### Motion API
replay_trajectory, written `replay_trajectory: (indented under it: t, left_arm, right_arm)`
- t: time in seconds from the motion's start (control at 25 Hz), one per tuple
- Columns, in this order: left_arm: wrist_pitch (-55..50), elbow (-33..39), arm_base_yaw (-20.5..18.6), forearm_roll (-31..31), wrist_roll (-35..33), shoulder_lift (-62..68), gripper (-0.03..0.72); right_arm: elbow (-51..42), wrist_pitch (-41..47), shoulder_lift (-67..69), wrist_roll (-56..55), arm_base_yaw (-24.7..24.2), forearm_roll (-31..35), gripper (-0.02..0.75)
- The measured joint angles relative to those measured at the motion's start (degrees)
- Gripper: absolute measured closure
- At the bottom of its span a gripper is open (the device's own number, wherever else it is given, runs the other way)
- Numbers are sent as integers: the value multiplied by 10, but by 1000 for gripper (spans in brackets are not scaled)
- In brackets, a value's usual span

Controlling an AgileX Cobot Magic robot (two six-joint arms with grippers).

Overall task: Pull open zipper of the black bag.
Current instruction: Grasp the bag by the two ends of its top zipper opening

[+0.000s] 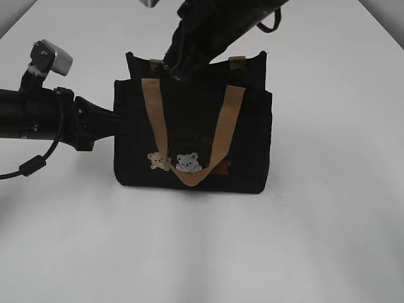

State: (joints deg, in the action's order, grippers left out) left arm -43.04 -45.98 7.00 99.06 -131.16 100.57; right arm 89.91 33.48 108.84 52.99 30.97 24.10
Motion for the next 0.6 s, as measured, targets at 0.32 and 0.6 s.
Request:
replay_trajectory:
  t: [0.32,0.6]
  left_arm:
    - [2,0,0,2,0,0,629]
    - [8,0,0,2,0,0,629]
  right_arm:
    - [0,118,-36,-125,-98,-16,738]
    - [0,176,-48,-168,-134,-33,738]
